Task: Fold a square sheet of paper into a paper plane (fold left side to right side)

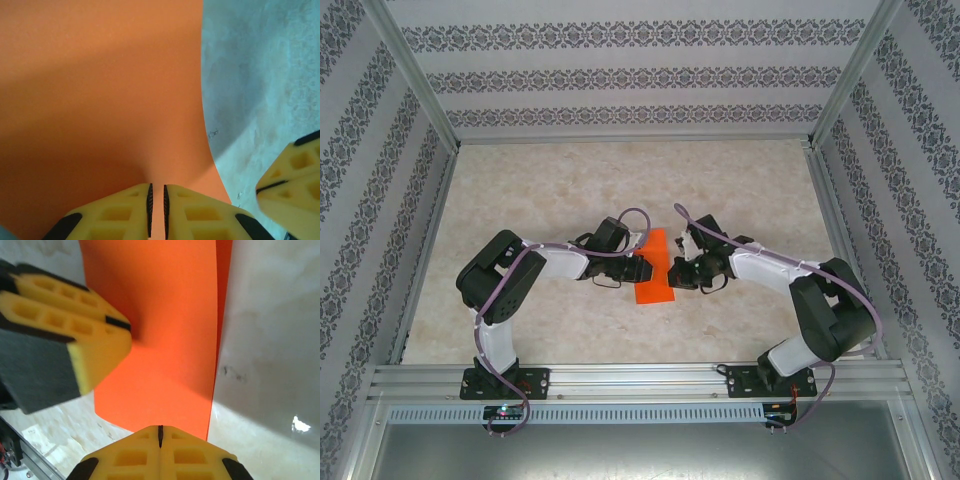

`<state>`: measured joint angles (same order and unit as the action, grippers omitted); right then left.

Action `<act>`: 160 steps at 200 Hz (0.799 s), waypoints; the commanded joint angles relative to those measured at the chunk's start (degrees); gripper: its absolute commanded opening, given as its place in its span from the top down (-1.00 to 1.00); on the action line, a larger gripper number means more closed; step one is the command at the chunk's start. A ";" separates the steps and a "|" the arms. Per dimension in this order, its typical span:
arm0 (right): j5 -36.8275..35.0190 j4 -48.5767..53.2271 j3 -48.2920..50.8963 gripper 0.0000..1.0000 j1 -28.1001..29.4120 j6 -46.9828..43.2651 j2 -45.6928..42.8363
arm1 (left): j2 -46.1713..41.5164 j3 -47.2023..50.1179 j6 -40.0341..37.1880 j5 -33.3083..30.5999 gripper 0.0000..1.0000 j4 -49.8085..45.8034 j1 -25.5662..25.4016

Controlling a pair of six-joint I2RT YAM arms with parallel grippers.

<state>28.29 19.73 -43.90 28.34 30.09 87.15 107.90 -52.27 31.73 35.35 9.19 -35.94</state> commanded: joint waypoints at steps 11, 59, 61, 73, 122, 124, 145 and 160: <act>-1.08 -2.83 0.71 0.97 1.58 1.99 2.11 | 0.55 -0.06 -1.49 -2.88 0.64 -5.41 -1.10; -2.44 -2.46 0.11 0.97 2.86 1.66 6.13 | 0.26 -0.62 -1.60 -2.88 0.64 -5.58 -1.32; -2.54 -2.25 0.04 0.97 2.91 1.60 6.28 | 0.22 -0.63 -1.54 -2.91 0.64 -5.61 -1.32; -3.34 -1.10 -0.21 0.97 2.88 1.07 6.94 | -0.19 -0.88 -1.49 -2.75 0.64 -5.65 -1.32; -6.44 2.59 0.22 0.97 2.87 -0.30 8.55 | -2.91 -4.55 -2.25 -4.01 0.61 -9.33 -0.26; -6.48 2.60 0.28 0.97 2.91 -0.36 8.56 | -2.94 -4.71 -2.38 -4.12 0.61 -9.58 -0.09; -6.41 2.37 0.57 0.97 2.93 -0.20 8.65 | -2.64 -6.23 -3.36 -4.55 0.60 -10.85 1.41; -6.35 2.33 0.51 0.97 2.86 -0.25 8.70 | -1.63 -7.01 -3.78 -4.22 0.60 -10.40 2.40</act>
<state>26.74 18.00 -44.18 30.92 31.09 93.54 107.31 -57.14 30.37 32.29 1.30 -35.42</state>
